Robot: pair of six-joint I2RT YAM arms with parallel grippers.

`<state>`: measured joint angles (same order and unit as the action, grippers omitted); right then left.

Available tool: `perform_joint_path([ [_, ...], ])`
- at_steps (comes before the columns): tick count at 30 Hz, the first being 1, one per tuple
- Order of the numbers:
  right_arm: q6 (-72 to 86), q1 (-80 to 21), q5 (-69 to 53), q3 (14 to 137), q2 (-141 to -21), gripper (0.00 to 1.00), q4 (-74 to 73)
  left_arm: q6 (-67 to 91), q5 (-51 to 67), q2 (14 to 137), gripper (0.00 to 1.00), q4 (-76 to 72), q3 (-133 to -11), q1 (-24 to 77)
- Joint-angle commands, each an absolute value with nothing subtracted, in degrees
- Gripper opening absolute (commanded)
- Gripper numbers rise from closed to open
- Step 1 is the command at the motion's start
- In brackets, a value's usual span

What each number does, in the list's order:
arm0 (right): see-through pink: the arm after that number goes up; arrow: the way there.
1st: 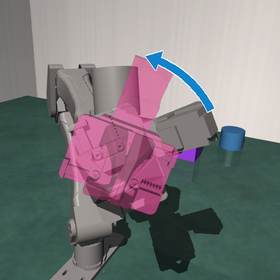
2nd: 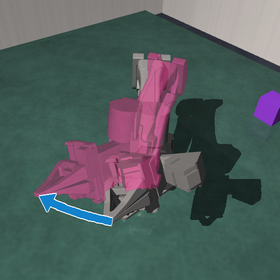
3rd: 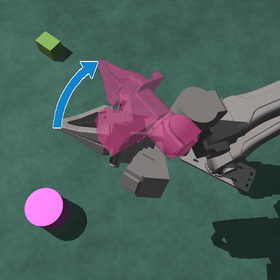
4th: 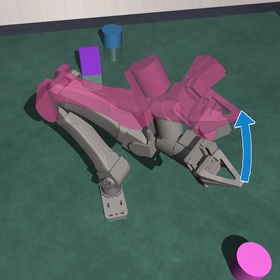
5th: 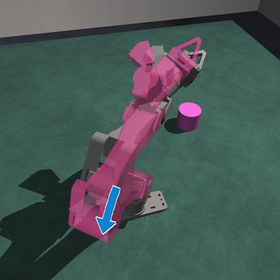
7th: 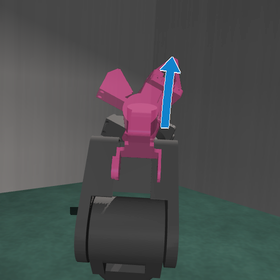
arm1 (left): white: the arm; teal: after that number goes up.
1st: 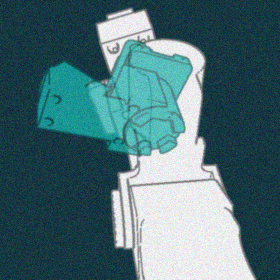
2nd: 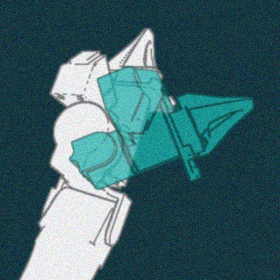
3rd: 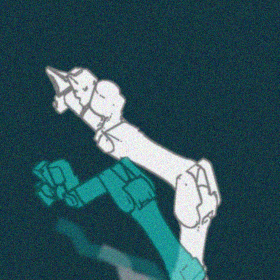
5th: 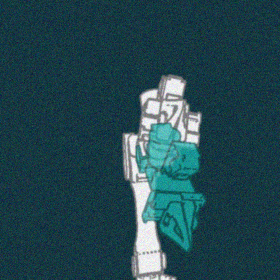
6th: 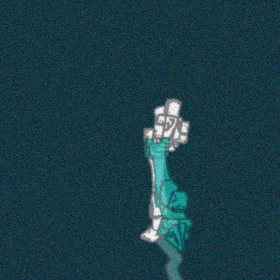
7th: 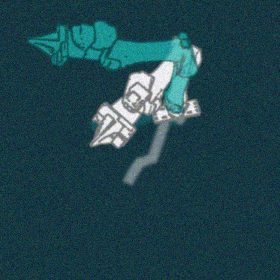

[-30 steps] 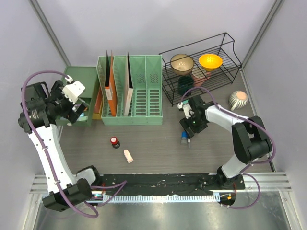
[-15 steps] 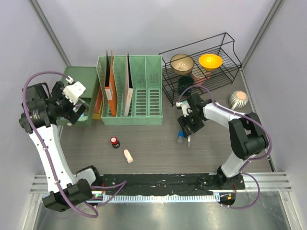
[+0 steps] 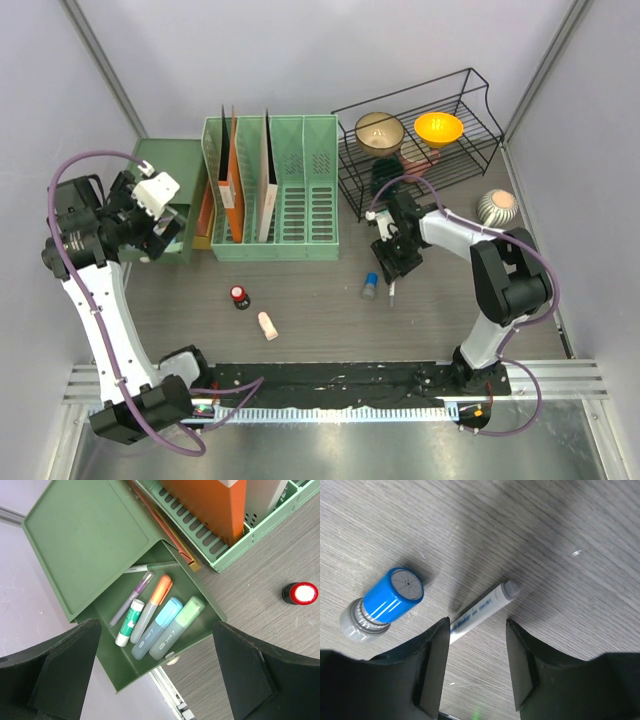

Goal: Organize the desk
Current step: Pick up the stationery from the center of the board.

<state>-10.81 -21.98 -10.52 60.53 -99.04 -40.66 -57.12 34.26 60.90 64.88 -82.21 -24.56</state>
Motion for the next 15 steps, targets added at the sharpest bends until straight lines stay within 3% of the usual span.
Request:
perform_joint_path([
  [1, -10.7, -22.3, -10.4, 61.3, -102.1, 0.49, -38.2, -56.5, 37.3, 59.4, 1.0, 62.9, -81.8, -25.0],
  [11, -11.1, -26.6, -5.8, 60.7, -102.4, 0.31, -37.6, -56.8, 39.5, 58.6, 1.0, 63.7, -80.1, -25.0],
  [15, -12.1, -26.7, -5.3, 61.5, -102.3, 0.15, -38.5, -56.8, 40.2, 58.5, 1.0, 64.2, -79.3, -24.9],
])
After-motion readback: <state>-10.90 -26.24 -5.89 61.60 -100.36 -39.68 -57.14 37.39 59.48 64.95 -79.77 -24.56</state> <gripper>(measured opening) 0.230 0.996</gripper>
